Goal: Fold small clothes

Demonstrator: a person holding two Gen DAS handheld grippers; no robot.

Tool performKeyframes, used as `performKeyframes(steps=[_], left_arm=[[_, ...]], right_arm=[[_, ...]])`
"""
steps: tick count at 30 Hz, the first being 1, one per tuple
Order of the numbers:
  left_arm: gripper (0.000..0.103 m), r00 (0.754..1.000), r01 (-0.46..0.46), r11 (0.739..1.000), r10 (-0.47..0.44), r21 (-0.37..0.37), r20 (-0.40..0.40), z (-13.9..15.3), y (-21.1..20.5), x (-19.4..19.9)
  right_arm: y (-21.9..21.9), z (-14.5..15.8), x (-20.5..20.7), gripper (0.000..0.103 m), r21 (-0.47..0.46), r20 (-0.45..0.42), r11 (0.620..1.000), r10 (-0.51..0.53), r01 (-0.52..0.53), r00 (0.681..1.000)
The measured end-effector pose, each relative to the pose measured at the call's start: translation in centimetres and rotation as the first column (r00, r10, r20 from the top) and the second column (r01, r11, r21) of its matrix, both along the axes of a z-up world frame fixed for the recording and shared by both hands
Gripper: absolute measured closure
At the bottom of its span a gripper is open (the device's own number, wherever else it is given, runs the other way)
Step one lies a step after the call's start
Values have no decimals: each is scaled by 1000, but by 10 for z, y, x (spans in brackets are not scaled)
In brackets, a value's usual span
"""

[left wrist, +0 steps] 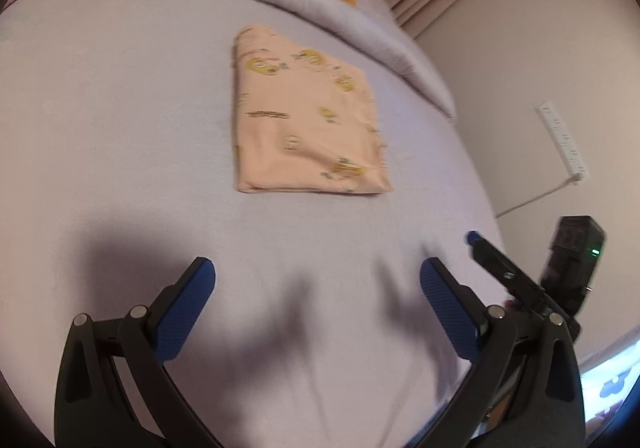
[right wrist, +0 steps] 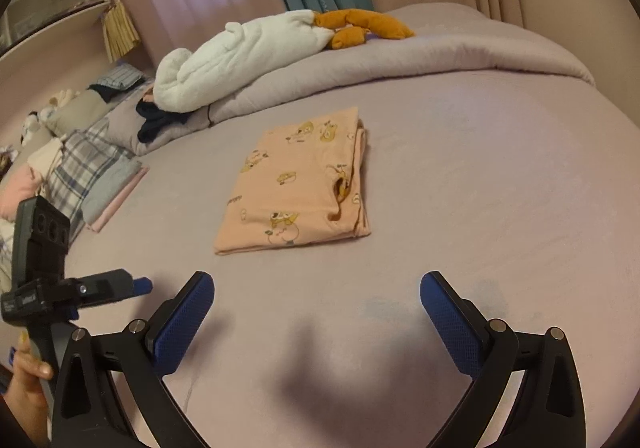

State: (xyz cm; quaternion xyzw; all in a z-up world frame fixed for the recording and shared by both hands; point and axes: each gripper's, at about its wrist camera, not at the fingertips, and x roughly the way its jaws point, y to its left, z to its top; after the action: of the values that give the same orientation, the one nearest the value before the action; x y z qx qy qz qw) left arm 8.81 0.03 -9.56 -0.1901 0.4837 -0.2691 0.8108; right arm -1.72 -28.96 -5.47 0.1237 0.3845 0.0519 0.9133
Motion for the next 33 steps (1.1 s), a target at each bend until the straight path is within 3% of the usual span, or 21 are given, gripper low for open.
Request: performKeyframes(steps=[5, 16, 33], left_arm=[[1, 1000, -18, 1000, 18, -9, -6, -4, 3, 24], [1, 1000, -19, 999, 19, 43, -3, -12, -7, 81], [1, 996, -22, 1000, 22, 11, -84, -35, -9, 122]], right_arm=[[-1, -3, 10, 1, -17, -14, 1000, 9, -10, 1000], [-7, -16, 50, 1, 12, -55, 1000, 20, -20, 998], [-14, -27, 90, 1, 62, -58, 998, 27, -23, 998]])
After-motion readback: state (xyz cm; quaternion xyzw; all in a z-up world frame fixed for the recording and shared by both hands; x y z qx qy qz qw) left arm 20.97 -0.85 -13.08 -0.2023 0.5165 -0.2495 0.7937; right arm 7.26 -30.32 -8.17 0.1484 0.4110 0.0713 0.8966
